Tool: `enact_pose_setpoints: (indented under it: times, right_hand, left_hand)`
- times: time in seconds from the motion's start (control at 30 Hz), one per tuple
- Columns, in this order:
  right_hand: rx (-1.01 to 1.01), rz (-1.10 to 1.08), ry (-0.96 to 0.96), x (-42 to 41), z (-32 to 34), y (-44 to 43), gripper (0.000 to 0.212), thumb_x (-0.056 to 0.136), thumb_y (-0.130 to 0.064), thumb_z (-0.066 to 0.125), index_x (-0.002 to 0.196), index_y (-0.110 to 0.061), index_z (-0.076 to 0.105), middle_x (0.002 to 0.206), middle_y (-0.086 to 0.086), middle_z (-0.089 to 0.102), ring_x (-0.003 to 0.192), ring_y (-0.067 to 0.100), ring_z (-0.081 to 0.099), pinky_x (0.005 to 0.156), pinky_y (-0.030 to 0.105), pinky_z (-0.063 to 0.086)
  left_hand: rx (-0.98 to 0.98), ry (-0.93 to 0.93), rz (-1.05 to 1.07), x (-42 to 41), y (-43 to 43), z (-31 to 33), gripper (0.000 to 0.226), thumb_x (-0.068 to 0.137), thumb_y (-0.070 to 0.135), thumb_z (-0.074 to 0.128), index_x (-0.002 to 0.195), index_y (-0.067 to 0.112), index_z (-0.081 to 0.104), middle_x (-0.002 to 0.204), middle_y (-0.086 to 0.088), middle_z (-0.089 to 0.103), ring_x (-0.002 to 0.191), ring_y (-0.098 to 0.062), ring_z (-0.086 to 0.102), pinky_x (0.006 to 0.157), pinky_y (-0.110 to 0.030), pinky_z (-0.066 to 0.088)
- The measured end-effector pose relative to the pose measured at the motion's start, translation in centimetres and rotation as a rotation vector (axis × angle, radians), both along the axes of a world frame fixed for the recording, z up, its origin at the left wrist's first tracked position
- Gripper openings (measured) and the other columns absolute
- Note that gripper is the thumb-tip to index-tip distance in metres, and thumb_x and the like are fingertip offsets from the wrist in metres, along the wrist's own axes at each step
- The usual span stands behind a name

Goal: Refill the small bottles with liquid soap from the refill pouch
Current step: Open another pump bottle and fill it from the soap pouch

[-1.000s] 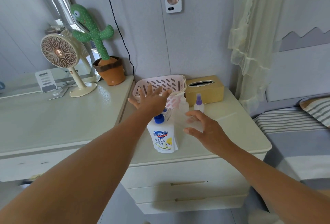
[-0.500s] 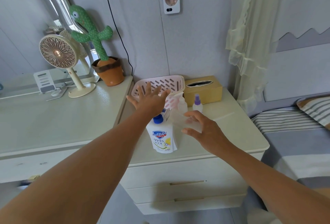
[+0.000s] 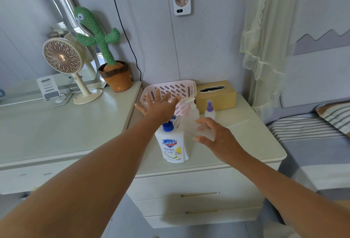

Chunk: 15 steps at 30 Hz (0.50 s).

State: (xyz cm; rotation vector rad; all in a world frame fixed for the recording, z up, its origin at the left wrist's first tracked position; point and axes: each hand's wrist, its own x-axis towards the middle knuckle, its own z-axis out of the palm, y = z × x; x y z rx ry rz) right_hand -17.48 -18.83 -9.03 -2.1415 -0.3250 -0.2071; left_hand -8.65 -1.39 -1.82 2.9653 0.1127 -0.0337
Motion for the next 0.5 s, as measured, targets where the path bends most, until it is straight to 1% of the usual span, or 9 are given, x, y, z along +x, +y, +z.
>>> enact_pose_setpoints:
  times: [0.07,0.13,0.17,0.23,0.3,0.5]
  right_hand:
    - [-0.004,0.0,0.0,0.1,0.1,0.0,0.043,0.087,-0.031,0.066,0.127,-0.027,0.049,0.111,-0.018,0.053,0.103,-0.004,0.046,0.077,-0.003,0.029]
    - [-0.007,-0.001,0.0,0.1,-0.2,0.0,0.043,0.087,-0.031,0.066,0.126,-0.027,0.05,0.113,-0.018,0.054,0.106,-0.004,0.046,0.076,-0.005,0.028]
    - [-0.007,0.0,0.003,0.1,-0.4,-0.1,0.042,0.087,-0.031,0.066,0.126,-0.027,0.05,0.114,-0.017,0.054,0.107,-0.004,0.046,0.076,-0.006,0.028]
    - [0.001,0.007,0.021,0.0,-0.8,0.1,0.043,0.087,-0.031,0.066,0.126,-0.027,0.05,0.114,-0.02,0.052,0.107,-0.006,0.044,0.076,-0.007,0.027]
    - [0.003,0.011,0.032,-0.2,-1.0,0.2,0.043,0.087,-0.031,0.065,0.127,-0.027,0.049,0.114,-0.021,0.051,0.105,-0.007,0.044,0.076,-0.006,0.027]
    - [0.019,0.01,0.003,-0.1,-0.2,-0.1,0.042,0.086,-0.03,0.067,0.125,-0.027,0.051,0.113,-0.019,0.055,0.106,-0.007,0.046,0.077,-0.008,0.029]
  left_hand:
    - [-0.009,0.005,0.004,-0.2,0.0,0.2,0.057,0.096,0.062,0.014,0.15,0.042,0.01,0.16,0.003,-0.011,0.145,-0.029,-0.019,0.106,-0.069,-0.014]
    - [0.027,0.016,-0.031,-0.7,-0.3,-0.1,0.05,0.101,0.052,0.016,0.15,0.041,0.01,0.16,0.005,-0.01,0.145,-0.028,-0.019,0.106,-0.068,-0.014]
    - [0.016,0.015,-0.029,-0.7,-0.2,-0.5,0.05,0.101,0.052,0.016,0.15,0.041,0.01,0.16,0.005,-0.01,0.145,-0.029,-0.019,0.106,-0.068,-0.013]
    - [-0.02,0.015,0.012,-0.4,0.1,-1.4,0.057,0.096,0.062,0.012,0.15,0.042,0.01,0.16,0.004,-0.009,0.145,-0.03,-0.019,0.106,-0.071,-0.013]
    - [-0.013,0.025,0.024,-0.2,0.2,-1.8,0.062,0.093,0.067,0.009,0.15,0.042,0.009,0.16,0.004,-0.009,0.145,-0.031,-0.019,0.105,-0.07,-0.014]
    - [-0.006,-0.018,0.0,0.1,0.1,-0.7,0.059,0.095,0.062,0.012,0.15,0.042,0.007,0.16,0.003,-0.015,0.144,-0.029,-0.022,0.104,-0.068,-0.016]
